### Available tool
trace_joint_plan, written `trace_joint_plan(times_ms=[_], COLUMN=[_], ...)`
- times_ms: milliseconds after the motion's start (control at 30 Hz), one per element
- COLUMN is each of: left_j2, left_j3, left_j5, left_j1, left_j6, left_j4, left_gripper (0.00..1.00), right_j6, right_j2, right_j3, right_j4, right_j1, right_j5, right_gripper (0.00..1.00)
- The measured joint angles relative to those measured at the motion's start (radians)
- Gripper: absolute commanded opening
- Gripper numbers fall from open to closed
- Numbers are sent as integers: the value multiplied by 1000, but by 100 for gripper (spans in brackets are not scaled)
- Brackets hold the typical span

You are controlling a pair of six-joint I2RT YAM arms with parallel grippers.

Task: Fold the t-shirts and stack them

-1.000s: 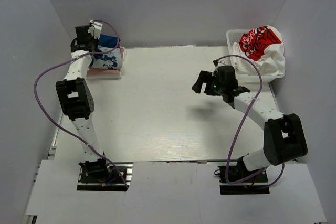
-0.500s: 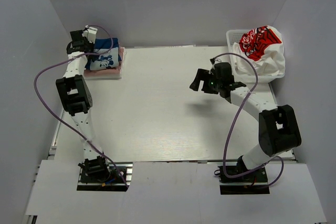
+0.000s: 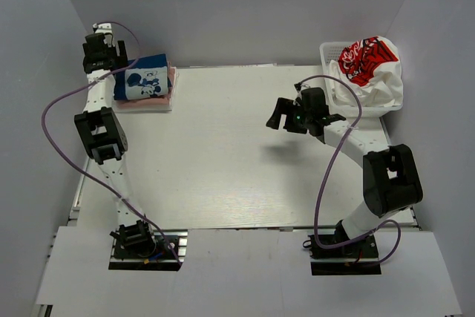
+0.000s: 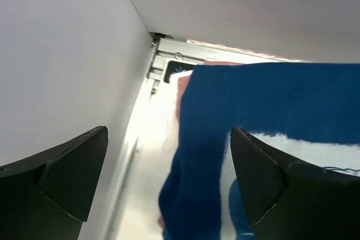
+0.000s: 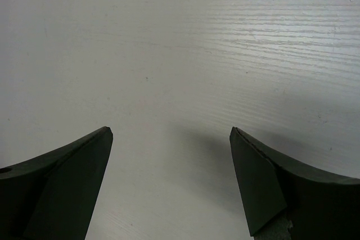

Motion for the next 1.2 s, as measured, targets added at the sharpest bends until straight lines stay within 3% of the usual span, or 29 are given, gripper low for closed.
trace_joint_plan(times_ms=[300, 400, 700, 867, 1000, 1067, 1200], left_j2=[-53, -145, -747, -1174, -1353, -1429, -1567], left_j3=[-93, -209, -662, -1205, -1507, -1580, -1580], left_j5=[119, 125, 143, 245, 299, 296, 248], left_j1=[-6, -24, -177, -325, -397, -409, -416], left_j6=[-174, -219, -438, -624, -726, -758, -782], left_j4=[-22, -24, 80, 309, 269, 192, 87], left_gripper=[100, 100, 100, 100, 100, 100, 100], right_j6=[-7, -13, 0, 30, 54, 61, 72], right_j2=[-23, -87, -386, -556, -669, -718, -773], right_j3=[-8, -36, -217, -363, -459, -506, -565], right_j4=[3, 0, 44, 65, 93, 115, 130], right_j1=[0, 0, 0, 0, 0, 0, 0], right_j5=[-1, 23, 110, 124, 126, 126, 131], right_gripper=[91, 91, 91, 91, 91, 91, 91])
